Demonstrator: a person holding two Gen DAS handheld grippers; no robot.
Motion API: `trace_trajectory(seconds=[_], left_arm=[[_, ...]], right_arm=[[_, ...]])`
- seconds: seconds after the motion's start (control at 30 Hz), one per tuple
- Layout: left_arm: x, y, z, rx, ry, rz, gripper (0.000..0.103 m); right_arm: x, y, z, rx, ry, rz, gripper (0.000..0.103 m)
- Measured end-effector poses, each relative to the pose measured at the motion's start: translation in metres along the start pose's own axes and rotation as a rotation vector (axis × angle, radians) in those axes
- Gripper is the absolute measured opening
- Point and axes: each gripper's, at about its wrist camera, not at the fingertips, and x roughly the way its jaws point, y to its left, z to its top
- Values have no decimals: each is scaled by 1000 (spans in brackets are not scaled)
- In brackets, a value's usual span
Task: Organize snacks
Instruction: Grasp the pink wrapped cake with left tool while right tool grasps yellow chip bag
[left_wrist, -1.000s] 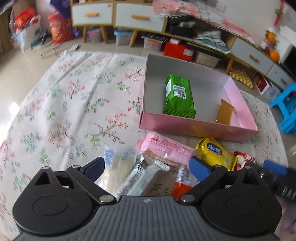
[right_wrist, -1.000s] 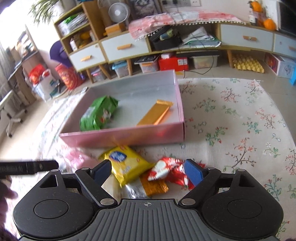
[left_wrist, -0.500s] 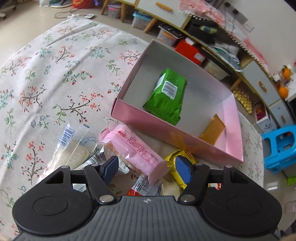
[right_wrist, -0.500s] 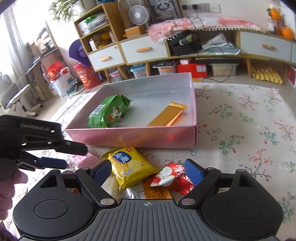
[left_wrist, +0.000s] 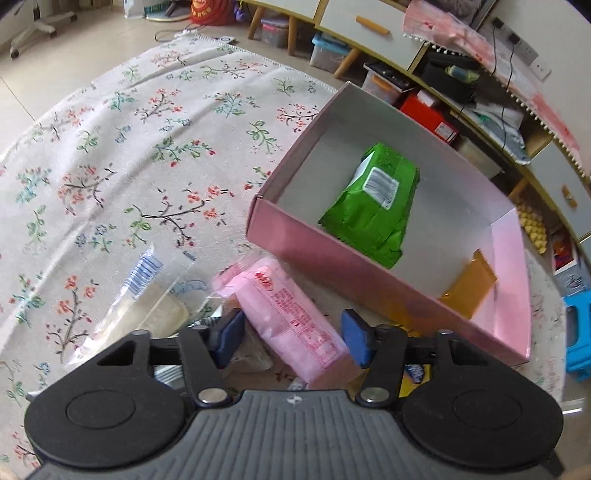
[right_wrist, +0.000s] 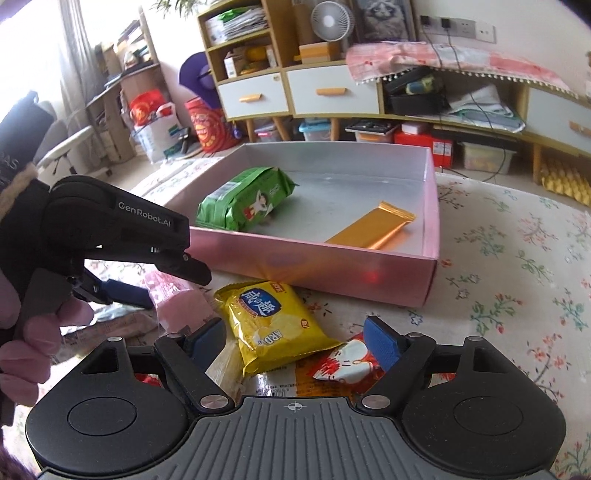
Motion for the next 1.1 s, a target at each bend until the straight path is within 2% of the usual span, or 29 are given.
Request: trace_trajectory(seconds=[0.17,0.43,0.67,0.97,1.1], left_arm=[[-1,6,3,53,14,-29,49],[-10,24,3,189,71,-109,42],[-18,36,-3,298,102,-176,41],[-30,46,-10,406,131,-220,41],[-34,52,-13,429,131,-226,41]], right_arm=[[10,3,1,-14,25,5,69],[17,5,1,-9,52,11,63],[17,10,2,-4,78,22,50],[7,24,-3,-35,142,54,49],[3,31,-5,-34,150,40,51]])
